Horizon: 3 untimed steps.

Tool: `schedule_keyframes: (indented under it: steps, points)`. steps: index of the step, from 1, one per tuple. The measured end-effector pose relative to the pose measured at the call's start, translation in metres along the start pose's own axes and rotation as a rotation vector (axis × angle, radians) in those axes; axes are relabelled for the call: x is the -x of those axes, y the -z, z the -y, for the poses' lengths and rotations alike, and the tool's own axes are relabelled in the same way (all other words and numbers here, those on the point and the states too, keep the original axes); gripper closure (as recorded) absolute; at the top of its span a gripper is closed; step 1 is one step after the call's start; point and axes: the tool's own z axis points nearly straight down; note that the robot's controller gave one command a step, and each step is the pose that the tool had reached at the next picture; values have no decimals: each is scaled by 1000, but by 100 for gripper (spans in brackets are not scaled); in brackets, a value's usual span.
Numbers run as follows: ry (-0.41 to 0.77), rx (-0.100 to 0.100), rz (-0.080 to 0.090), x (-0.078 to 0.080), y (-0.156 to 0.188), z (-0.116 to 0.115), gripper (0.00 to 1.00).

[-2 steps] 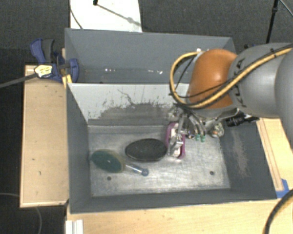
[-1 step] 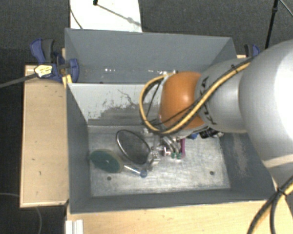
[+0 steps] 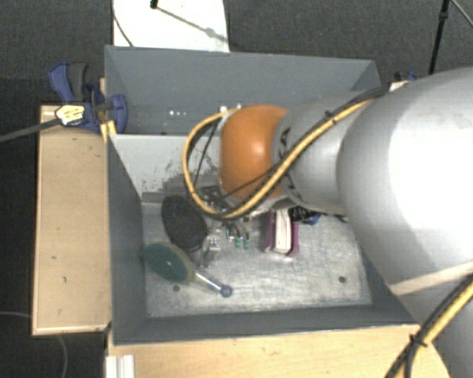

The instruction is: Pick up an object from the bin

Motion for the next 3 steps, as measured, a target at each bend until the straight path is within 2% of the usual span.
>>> schedule_keyframes:
  steps: [1,2,3]
  points:
    - [-32,1,1,-11,34,-62,0]
    - [-33,-1,2,-10,34,-58,100]
    - [271,-2,4,-6,205,-6,100]
